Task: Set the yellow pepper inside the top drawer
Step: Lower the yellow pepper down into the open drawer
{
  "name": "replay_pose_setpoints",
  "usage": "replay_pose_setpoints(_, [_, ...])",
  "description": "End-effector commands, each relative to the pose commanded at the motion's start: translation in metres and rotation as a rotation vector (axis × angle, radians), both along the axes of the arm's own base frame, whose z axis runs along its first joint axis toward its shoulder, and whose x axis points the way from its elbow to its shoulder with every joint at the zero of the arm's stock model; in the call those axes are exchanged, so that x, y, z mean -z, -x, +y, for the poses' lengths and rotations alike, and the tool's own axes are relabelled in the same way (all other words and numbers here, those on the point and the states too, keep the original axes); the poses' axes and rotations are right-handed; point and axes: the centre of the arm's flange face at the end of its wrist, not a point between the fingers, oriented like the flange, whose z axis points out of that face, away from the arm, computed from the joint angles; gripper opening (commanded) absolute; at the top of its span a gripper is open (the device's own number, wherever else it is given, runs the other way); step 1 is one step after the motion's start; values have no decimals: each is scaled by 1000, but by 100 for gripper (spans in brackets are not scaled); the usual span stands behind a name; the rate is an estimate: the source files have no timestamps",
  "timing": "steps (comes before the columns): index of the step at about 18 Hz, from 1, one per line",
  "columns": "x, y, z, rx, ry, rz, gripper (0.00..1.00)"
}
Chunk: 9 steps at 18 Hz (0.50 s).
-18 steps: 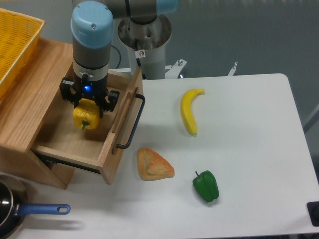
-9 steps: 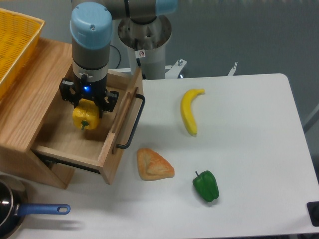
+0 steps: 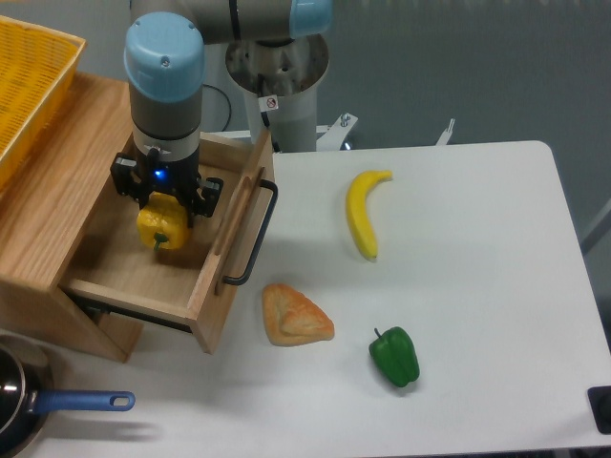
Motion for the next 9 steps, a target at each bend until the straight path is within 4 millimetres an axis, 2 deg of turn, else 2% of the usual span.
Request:
replay_pose_setpoints(2, [0,0,0,0,3,4,73])
replay_pose_setpoints(9, [0,0,0,3,7,10,85])
